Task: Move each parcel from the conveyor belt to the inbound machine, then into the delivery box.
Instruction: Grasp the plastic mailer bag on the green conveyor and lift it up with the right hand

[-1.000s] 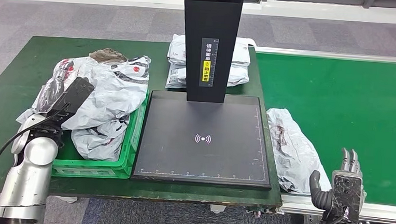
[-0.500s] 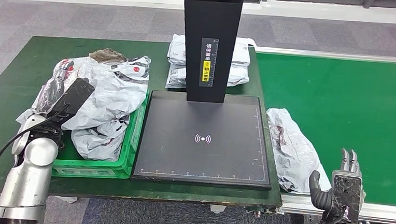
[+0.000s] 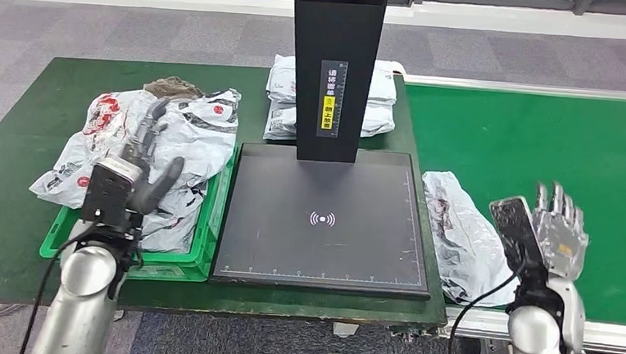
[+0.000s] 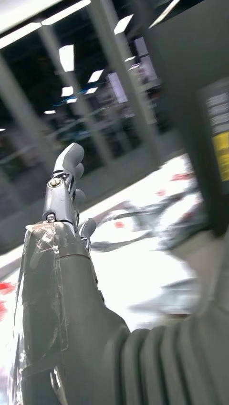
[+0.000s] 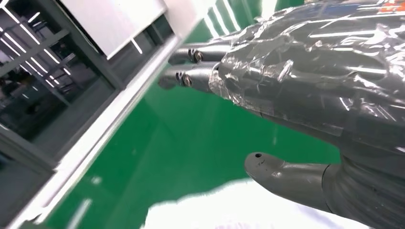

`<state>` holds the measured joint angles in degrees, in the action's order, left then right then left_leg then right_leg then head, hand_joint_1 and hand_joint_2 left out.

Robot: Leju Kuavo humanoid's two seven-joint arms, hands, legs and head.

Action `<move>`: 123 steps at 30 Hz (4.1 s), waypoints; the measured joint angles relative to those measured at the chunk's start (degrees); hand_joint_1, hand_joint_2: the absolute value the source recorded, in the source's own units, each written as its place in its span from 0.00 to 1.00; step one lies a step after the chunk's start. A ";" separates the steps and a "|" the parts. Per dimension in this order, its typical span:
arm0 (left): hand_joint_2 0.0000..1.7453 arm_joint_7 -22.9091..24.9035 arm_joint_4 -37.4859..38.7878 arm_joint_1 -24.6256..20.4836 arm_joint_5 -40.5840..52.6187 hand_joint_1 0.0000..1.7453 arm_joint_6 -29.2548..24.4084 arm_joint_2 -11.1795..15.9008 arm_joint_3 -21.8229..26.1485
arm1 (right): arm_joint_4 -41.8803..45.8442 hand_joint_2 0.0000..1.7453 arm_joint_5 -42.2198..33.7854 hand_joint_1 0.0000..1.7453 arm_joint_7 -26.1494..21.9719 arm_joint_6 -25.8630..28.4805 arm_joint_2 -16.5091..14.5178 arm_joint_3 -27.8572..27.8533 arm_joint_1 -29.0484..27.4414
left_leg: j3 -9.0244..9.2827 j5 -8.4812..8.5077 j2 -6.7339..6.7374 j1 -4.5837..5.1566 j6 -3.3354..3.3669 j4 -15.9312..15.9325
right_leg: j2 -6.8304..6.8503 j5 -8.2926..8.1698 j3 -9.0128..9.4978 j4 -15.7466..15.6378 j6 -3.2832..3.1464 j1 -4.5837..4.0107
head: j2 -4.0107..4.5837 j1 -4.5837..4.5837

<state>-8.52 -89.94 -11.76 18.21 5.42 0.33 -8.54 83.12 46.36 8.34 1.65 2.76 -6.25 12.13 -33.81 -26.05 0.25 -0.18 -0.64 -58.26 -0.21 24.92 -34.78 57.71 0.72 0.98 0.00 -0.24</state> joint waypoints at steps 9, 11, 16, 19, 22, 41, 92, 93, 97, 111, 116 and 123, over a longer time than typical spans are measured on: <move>1.00 -0.21 2.82 1.73 -4.73 0.00 3.31 -3.28 -7.01 | -26.76 1.00 1.89 0.00 -2.14 -3.94 6.61 3.00 16.24 | -0.09 0.14 -0.39 0.00 0.08 -0.04 | 0.30 -0.09 0.02 0.00 0.08 -0.01 | 0.00 0.00; 1.00 -0.38 3.43 1.79 -5.00 0.00 3.59 -3.44 -7.54 | -30.29 1.00 1.34 0.00 -2.43 -3.81 7.05 3.44 16.76 | -0.11 0.13 -0.41 0.00 0.07 -0.03 | 0.31 -0.06 0.01 0.00 0.07 -0.01 | 0.00 0.01; 1.00 -0.61 4.67 1.80 -5.11 0.00 3.86 -3.83 -8.40 | -35.54 1.00 0.23 0.00 -2.44 -3.46 7.47 3.95 16.95 | -0.17 0.11 -0.40 0.00 0.07 -0.02 | 0.31 -0.03 -0.06 0.00 0.06 -0.01 | 0.00 0.01; 1.00 -0.62 5.54 1.63 -5.20 0.00 4.20 -4.16 -8.67 | -38.10 1.00 -3.36 0.00 -3.05 -4.58 7.61 4.01 17.21 | -0.18 0.11 -0.40 0.01 0.07 -0.03 | 0.30 -0.03 -0.08 0.00 0.07 0.00 | 0.00 0.00; 1.00 -0.75 6.61 1.27 -5.34 0.00 4.52 -4.43 -8.83 | -41.29 1.00 -11.50 0.00 -6.47 -7.78 7.71 3.19 17.25 | -0.17 0.11 -0.39 0.01 0.07 -0.03 | 0.30 -0.03 -0.09 0.00 0.07 0.00 | 0.00 0.00; 1.00 -1.29 9.33 1.14 -5.48 0.00 4.67 -4.66 -8.85 | -48.85 1.00 -24.71 0.00 -12.56 -14.21 6.07 -1.58 15.80 | -0.24 0.11 -0.37 0.01 0.07 -0.02 | 0.26 -0.04 -0.14 0.00 0.06 0.00 | 0.00 0.01; 1.00 -2.99 16.42 0.62 -3.89 0.00 6.00 -4.26 -14.02 | -54.65 1.00 -32.02 1.00 -14.28 -25.84 3.79 19.04 18.11 | 0.20 -0.28 0.52 -0.53 -0.70 0.09 | -0.54 0.08 -0.15 0.01 -0.65 -0.53 | 0.00 0.00; 1.00 -2.99 16.42 0.71 -3.89 0.00 5.79 -4.22 -14.02 | -54.50 1.00 -33.60 1.00 -14.41 -26.45 3.97 18.92 17.95 | 0.20 -0.29 0.52 -0.54 -0.71 0.09 | -0.54 0.09 -0.15 0.01 -0.67 -0.54 | 0.00 -0.01; 1.00 -2.99 16.33 1.22 -3.96 0.00 4.42 -4.01 -14.03 | -52.72 1.00 -42.06 1.00 -14.52 -29.03 4.85 17.55 16.62 | 0.20 -0.30 0.58 -0.55 -0.73 0.15 | -0.61 0.10 -0.18 0.03 -0.69 -0.55 | 0.00 0.00; 1.00 -2.89 15.52 2.48 -3.98 0.00 2.84 -3.66 -14.03 | -42.74 1.00 -57.55 1.00 -11.36 -28.67 5.51 15.24 11.72 | 0.28 -0.24 0.54 -0.56 -0.92 0.40 | -0.59 0.14 -0.25 0.05 -0.85 -0.55 | 0.00 0.01; 1.00 -2.55 14.54 3.58 -3.76 0.00 2.43 -3.65 -14.01 | -34.93 1.00 -61.75 1.00 -9.29 -26.14 5.23 14.88 7.95 | 0.24 -0.22 0.41 -0.52 -0.93 0.40 | -0.44 0.15 -0.23 0.05 -0.86 -0.54 | 0.00 0.01; 1.00 -2.21 14.35 3.84 -3.35 0.00 2.44 -3.84 -14.01 | -29.65 1.00 -64.26 1.00 -8.80 -25.52 4.56 14.86 4.59 | 0.21 -0.19 0.17 -0.38 -0.86 0.39 | -0.18 0.16 -0.19 0.05 -0.83 -0.53 | 0.00 0.00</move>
<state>-10.73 -75.59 -7.92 14.85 7.86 -3.51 -22.56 53.47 -17.91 -0.46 -23.87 7.32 8.61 16.72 -33.60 -26.23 0.42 -0.56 -1.51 -57.87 -0.40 25.09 -34.97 57.76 -0.12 0.44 0.00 -0.24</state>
